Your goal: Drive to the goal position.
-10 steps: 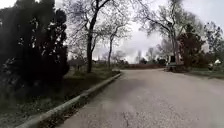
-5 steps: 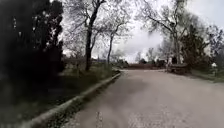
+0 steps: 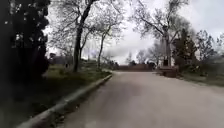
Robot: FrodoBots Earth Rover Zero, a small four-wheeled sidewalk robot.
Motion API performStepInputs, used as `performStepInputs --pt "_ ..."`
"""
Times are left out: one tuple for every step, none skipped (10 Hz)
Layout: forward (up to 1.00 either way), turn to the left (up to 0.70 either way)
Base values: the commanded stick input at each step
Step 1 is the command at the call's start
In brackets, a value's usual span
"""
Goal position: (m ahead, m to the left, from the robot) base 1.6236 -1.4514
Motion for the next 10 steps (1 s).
performStepInputs --pt "0.7 0.0" --pt "0.7 0.0" --pt "0.7 0.0" --pt "0.7 -0.22" --pt "0.7 -0.27" --pt "0.7 -0.27" --pt "0.7 -0.27" --pt "0.7 -0.27" --pt "0.7 -0.27" --pt "0.7 -0.27"
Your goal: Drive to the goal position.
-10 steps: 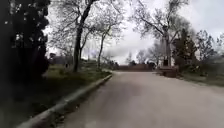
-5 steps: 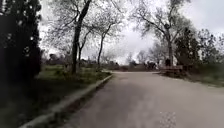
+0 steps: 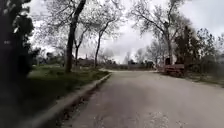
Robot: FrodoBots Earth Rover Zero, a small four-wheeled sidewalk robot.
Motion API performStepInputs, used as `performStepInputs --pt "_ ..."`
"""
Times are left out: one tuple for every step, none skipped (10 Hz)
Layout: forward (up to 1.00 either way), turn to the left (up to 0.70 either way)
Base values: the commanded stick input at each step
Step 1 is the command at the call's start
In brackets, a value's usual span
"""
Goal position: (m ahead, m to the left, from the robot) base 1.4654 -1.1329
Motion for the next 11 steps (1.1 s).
performStepInputs --pt "0.7 -0.27" --pt "0.7 -0.27" --pt "0.7 -0.27" --pt "0.7 -0.27" --pt "0.7 -0.27" --pt "0.7 -0.27" --pt "0.58 -0.3" --pt "0.0 -0.45" --pt "0.0 -0.45" --pt "0.0 -0.45" --pt "0.0 -0.45"
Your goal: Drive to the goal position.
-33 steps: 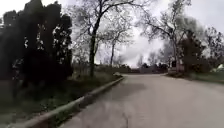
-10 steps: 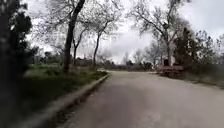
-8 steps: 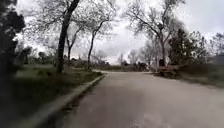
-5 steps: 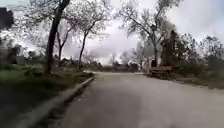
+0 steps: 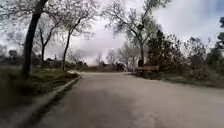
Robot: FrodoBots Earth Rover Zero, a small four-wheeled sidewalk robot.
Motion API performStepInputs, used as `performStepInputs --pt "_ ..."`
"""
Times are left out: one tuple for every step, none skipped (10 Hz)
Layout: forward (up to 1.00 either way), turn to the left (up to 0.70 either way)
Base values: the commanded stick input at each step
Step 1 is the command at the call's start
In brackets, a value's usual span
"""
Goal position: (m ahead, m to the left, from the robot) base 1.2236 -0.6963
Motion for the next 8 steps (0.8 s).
performStepInputs --pt "0.0 -0.45" --pt "0.0 -0.45" --pt "0.0 -0.45" --pt "0.0 -0.45" --pt "0.0 -0.45" --pt "0.0 -0.45" --pt "0.0 -0.45" --pt "0.0 -0.45"
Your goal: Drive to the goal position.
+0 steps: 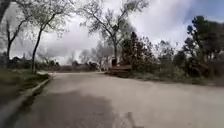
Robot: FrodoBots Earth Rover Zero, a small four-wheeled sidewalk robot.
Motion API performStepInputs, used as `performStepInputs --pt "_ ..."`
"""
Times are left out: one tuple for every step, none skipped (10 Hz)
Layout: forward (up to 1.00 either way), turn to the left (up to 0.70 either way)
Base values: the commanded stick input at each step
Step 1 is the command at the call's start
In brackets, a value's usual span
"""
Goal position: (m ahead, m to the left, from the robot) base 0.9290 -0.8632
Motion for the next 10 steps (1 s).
performStepInputs --pt "0.0 -0.45" --pt "0.0 -0.45" --pt "0.0 -0.45" --pt "0.0 -0.45" --pt "0.0 -0.45" --pt "0.0 -0.45" --pt "0.0 -0.45" --pt "0.0 -0.45" --pt "0.0 -0.45" --pt "0.0 -0.45"
